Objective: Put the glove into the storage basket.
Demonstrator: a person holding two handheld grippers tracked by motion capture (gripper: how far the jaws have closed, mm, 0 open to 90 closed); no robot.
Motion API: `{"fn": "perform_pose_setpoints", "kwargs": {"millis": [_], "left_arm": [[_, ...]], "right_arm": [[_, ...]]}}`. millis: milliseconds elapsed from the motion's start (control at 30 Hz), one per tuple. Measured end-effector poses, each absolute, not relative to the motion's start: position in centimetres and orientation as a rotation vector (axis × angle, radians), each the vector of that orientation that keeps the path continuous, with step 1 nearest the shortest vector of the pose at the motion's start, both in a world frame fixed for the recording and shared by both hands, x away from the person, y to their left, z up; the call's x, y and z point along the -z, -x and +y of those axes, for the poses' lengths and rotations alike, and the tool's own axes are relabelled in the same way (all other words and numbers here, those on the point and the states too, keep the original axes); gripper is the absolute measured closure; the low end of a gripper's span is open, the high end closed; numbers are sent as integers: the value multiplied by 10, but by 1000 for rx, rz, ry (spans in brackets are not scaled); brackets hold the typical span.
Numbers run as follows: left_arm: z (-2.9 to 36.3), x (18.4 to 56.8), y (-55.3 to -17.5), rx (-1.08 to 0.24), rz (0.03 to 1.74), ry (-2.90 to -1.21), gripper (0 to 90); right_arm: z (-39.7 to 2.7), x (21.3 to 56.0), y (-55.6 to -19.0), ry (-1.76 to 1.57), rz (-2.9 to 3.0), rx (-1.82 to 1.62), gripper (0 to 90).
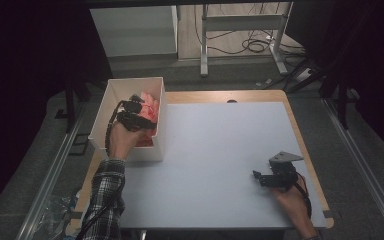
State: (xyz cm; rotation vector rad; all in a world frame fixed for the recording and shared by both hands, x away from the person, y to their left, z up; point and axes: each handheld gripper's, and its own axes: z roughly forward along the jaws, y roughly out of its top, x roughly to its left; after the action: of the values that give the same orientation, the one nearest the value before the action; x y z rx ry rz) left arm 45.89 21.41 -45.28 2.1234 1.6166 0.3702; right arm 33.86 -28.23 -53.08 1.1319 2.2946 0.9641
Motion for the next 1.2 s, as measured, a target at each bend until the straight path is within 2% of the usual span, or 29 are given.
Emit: {"fn": "perform_pose_setpoints", "kwargs": {"millis": [633, 1200], "left_arm": [[222, 434, -427, -489, 1480, -2058, 35], [223, 434, -399, -491, 1375, -2054, 25]], "right_arm": [[-282, 531, -338, -1131, 2295, -959, 206], [-282, 531, -338, -1131, 2293, -958, 204]]}}
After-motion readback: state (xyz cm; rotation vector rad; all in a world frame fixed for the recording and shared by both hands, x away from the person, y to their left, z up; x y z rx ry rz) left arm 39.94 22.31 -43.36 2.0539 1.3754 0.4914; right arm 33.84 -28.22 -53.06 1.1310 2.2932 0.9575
